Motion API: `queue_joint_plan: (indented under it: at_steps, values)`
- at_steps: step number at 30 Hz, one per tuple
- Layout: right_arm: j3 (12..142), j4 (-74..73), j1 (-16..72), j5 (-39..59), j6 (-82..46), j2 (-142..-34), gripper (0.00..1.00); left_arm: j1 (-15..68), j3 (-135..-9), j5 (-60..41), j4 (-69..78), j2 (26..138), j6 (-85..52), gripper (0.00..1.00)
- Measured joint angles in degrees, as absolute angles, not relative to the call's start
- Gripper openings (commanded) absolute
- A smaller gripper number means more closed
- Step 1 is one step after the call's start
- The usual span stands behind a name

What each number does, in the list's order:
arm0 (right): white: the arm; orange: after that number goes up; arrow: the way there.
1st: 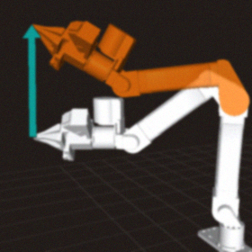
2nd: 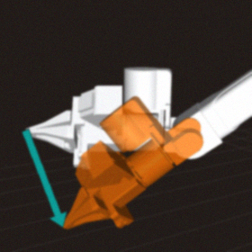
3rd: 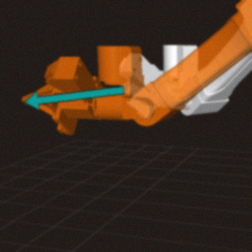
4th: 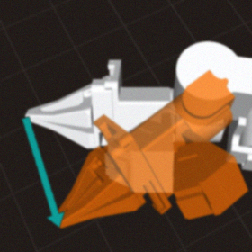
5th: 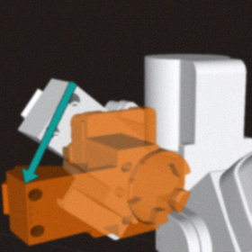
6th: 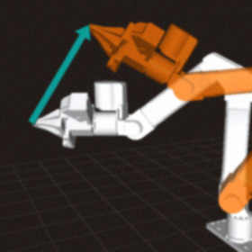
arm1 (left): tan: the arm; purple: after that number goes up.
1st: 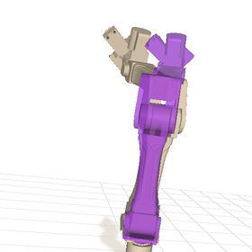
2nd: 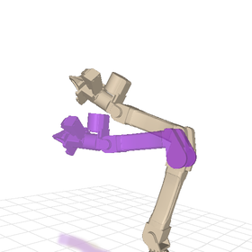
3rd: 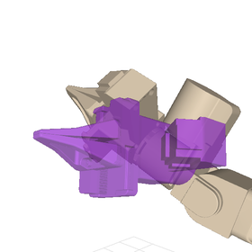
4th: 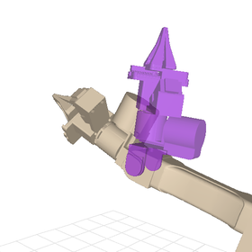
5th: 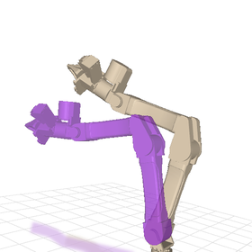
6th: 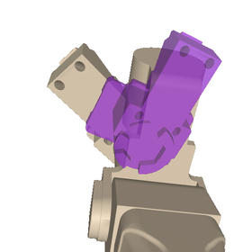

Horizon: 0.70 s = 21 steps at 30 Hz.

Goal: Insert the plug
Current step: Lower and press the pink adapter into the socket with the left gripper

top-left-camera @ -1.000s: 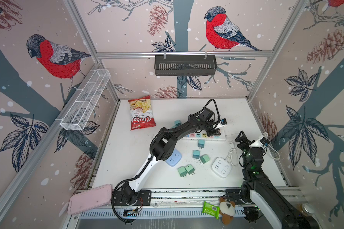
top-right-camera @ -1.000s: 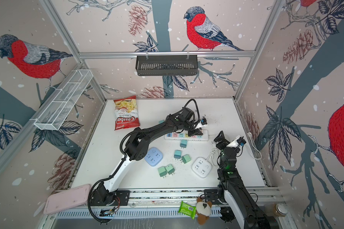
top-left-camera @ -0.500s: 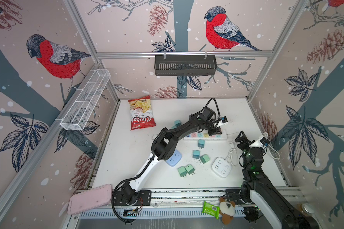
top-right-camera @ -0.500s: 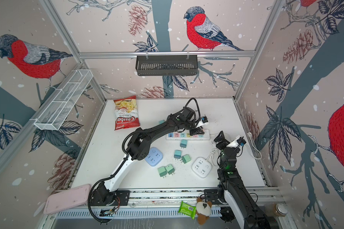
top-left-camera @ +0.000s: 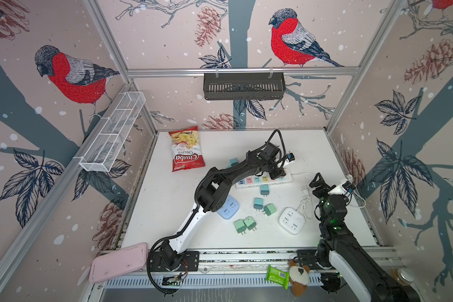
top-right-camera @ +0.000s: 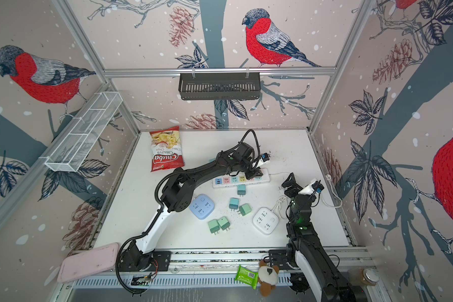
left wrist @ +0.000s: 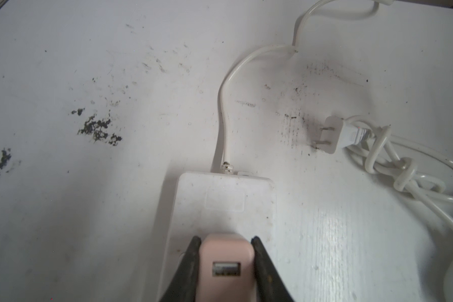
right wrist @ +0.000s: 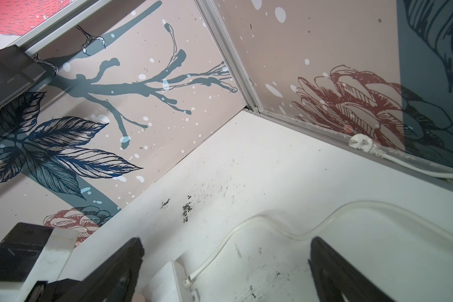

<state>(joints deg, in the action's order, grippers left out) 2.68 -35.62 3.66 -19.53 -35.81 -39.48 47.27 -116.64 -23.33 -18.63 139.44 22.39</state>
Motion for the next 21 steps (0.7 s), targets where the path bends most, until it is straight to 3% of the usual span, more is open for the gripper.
queue_joint_plan:
  at_steps: [16,19,20,21]
  values:
    - [2.7,-35.6,3.7,-19.5,-35.8,-39.5,1.00,45.6,-107.4,-27.1,-10.5,135.9,22.3,0.00]
    - [2.7,-35.6,3.7,-19.5,-35.8,-39.5,1.00,45.6,-106.8,-26.9,-9.9,135.5,22.3,0.26]
    - [2.7,-35.6,3.7,-19.5,-35.8,-39.5,1.00,45.6,-106.7,-26.7,-9.9,135.3,22.3,0.82]
    - [2.7,-35.6,3.7,-19.5,-35.8,-39.5,1.00,45.6,-106.7,-26.5,-9.9,135.2,22.3,0.99]
